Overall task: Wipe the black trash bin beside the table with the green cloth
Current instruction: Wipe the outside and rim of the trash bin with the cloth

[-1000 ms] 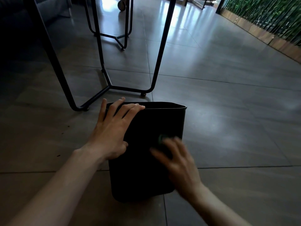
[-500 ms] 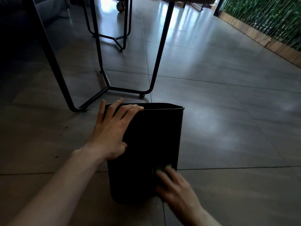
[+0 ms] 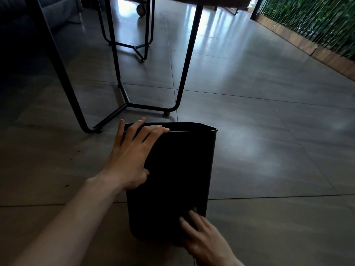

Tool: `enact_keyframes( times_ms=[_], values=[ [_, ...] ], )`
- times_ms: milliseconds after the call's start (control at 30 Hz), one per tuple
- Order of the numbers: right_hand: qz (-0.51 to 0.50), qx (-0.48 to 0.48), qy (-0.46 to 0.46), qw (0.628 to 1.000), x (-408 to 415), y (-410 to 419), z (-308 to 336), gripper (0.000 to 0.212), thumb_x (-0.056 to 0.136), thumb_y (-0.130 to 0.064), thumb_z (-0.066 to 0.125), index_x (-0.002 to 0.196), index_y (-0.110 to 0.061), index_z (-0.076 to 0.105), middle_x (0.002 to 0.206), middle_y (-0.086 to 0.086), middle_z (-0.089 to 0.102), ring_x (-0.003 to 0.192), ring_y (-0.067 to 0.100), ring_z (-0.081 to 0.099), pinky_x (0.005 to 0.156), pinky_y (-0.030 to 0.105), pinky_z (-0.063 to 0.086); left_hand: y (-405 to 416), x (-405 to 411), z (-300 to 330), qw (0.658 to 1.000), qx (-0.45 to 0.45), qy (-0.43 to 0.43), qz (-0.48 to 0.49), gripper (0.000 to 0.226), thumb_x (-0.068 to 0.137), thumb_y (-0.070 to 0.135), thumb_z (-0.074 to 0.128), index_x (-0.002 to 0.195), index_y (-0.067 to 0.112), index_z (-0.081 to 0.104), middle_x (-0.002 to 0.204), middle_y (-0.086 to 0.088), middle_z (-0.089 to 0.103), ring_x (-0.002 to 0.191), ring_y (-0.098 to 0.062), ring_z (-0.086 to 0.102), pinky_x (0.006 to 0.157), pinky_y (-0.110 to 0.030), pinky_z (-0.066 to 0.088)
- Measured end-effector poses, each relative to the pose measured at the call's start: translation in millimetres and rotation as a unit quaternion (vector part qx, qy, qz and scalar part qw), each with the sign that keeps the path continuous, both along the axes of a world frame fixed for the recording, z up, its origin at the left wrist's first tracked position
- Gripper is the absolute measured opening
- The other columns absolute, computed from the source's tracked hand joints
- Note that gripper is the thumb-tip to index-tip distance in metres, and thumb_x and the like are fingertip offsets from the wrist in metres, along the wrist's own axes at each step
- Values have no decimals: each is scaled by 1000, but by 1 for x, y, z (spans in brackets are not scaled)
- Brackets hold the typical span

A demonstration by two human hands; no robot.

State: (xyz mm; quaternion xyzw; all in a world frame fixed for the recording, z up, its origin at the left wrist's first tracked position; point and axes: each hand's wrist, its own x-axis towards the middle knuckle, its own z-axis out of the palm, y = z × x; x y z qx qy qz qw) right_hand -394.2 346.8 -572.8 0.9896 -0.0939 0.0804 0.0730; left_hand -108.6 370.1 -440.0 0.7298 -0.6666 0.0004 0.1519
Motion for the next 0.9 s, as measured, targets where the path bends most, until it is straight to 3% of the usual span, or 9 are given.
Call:
enact_keyframes(
  times_ms=[67, 267, 367, 467, 567, 667, 767, 833, 900],
  values=[
    [-37, 12, -36, 999, 8, -16, 20, 51, 64, -27, 91, 112, -33, 77, 119, 7, 74, 105, 36, 71, 79, 41, 63, 0, 2, 0, 1000, 1, 0, 4, 123, 60, 20, 84, 154, 43, 8, 156, 20, 23, 154, -20, -1, 122, -59, -8],
    [-210, 28, -271, 939, 73, -78, 102, 55, 84, -7, 72, 137, -21, 63, 139, 14, 53, 126, 39, 47, 88, 45, 56, 0, 1, 1, 1000, 7, 7, 0, 122, 60, 17, 82, 153, 43, 8, 157, 20, 23, 154, -19, -2, 122, -59, -9],
    [-149, -12, -210, 966, 66, -58, 71, 43, 88, -11, 68, 130, -21, 69, 134, 18, 63, 121, 46, 57, 92, 52, 58, 0, 2, 1, 1000, 6, -2, 9, 122, 60, 17, 83, 154, 42, 9, 157, 20, 23, 154, -19, -1, 122, -58, -9],
    [-6, -55, -77, 995, 30, -16, 17, 33, 91, -21, 57, 116, -28, 75, 123, 7, 72, 110, 38, 69, 83, 43, 61, -1, 1, 0, 1000, 1, -2, 7, 121, 61, 18, 83, 153, 44, 8, 156, 22, 22, 154, -19, -2, 121, -59, -10],
    [45, -61, 13, 997, 14, -5, 7, 31, 90, -26, 54, 110, -33, 77, 122, -1, 72, 112, 31, 66, 82, 36, 60, -1, -1, -1, 1000, -2, 3, 2, 120, 61, 18, 83, 153, 44, 9, 155, 21, 23, 154, -20, -1, 121, -59, -9],
    [-32, -37, -105, 993, 40, -30, 46, 33, 89, -21, 57, 117, -28, 74, 126, 7, 69, 115, 38, 64, 84, 43, 61, -1, 1, -2, 1000, 1, -1, 8, 122, 60, 17, 84, 153, 43, 9, 155, 21, 23, 154, -19, -1, 122, -59, -8],
    [-160, 21, -259, 952, 79, -63, 98, 43, 90, -12, 55, 130, -22, 67, 134, 10, 57, 123, 40, 51, 87, 46, 58, 0, -1, -1, 1000, -3, 3, 2, 116, 63, 17, 77, 154, 42, 10, 156, 20, 24, 154, -19, 0, 121, -59, -8],
    [-190, 26, -290, 938, 94, -71, 108, 43, 91, -12, 57, 132, -20, 66, 137, 11, 55, 126, 39, 48, 92, 47, 56, 0, -1, -1, 1000, -5, 7, 5, 111, 65, 17, 73, 154, 42, 11, 156, 19, 25, 154, -19, 0, 121, -59, -9],
    [-152, -2, -256, 954, 91, -60, 91, 37, 95, -14, 55, 129, -19, 69, 135, 15, 62, 123, 43, 55, 93, 52, 56, 0, 0, -1, 1000, -3, -1, 12, 115, 63, 15, 76, 154, 41, 11, 156, 19, 25, 154, -19, 1, 122, -59, -9]
  ],
)
